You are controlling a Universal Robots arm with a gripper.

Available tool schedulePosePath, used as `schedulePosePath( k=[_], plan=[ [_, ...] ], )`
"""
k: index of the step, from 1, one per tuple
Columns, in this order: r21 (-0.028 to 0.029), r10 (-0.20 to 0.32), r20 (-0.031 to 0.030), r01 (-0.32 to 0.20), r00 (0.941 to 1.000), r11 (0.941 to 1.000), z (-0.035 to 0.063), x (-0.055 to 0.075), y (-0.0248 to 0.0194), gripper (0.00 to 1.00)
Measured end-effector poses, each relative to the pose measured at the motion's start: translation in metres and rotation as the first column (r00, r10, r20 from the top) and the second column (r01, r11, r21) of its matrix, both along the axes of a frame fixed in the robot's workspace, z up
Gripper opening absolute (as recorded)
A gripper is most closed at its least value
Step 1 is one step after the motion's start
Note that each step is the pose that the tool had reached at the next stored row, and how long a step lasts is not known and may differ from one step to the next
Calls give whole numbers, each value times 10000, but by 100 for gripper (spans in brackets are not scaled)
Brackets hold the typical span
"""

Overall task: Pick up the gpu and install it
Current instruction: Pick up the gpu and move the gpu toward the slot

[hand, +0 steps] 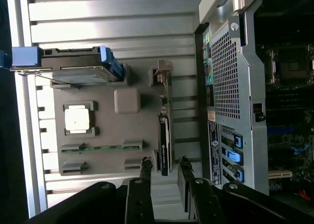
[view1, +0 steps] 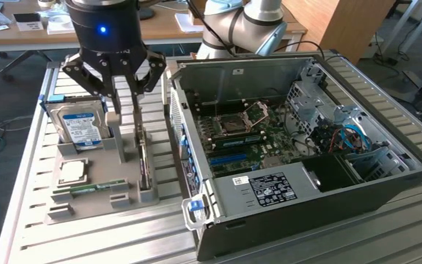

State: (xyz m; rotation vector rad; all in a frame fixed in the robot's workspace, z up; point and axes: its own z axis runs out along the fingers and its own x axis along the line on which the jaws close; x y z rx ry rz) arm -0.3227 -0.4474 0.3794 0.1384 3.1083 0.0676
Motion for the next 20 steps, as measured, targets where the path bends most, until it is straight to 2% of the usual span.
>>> schedulePosePath(
  k=[14,20],
  plan=[
    [0,-1,0,1,10000,10000,-250,0,13,36],
    [1,0,1,0,10000,10000,-268,0,12,36]
  ],
)
